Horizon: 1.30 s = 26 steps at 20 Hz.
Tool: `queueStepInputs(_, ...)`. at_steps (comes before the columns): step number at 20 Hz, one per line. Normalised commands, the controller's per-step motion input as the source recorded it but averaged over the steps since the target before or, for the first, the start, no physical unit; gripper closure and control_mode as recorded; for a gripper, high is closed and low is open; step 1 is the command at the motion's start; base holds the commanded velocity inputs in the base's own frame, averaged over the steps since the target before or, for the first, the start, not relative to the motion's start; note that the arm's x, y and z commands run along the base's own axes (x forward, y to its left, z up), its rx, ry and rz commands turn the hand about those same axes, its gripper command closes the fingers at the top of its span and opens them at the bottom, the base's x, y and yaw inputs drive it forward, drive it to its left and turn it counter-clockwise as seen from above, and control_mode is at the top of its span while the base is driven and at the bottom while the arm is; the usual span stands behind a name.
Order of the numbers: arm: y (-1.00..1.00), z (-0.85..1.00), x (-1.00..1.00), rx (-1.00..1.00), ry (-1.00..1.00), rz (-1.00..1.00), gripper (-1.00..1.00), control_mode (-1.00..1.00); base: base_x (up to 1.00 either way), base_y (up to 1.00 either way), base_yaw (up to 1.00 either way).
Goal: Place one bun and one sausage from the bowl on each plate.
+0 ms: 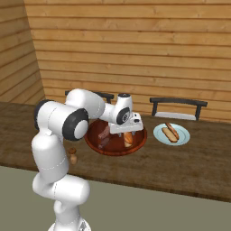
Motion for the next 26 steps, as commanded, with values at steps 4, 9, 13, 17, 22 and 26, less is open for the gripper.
queueStepInputs(4, 0.0, 0.0, 0.0, 0.0, 0.0, 0.0, 1.0, -1.0, 0.0, 0.0, 0.0)
queueStepInputs(9, 0.05, 0.24, 0.0, 0.0, 0.0, 0.0, 1.0, -1.0, 0.0, 0.0, 0.0)
queueStepInputs(13, 0.25, 0.72, -0.11, 0.0, -0.05, 0.0, 1.0, -1.0, 0.0, 0.0, 0.0)
queueStepInputs(17, 0.61, 0.77, -0.38, 0.01, -0.14, 0.0, 1.0, -1.0, 0.0, 0.0, 0.0)
queueStepInputs(22, 0.96, 0.53, -0.34, 0.09, -0.2, 0.0, 1.0, -1.0, 0.0, 0.0, 0.0)
queueStepInputs(26, 1.0, 0.58, -0.2, 0.12, -0.2, 0.0, 1.0, -1.0, 0.0, 0.0, 0.0)
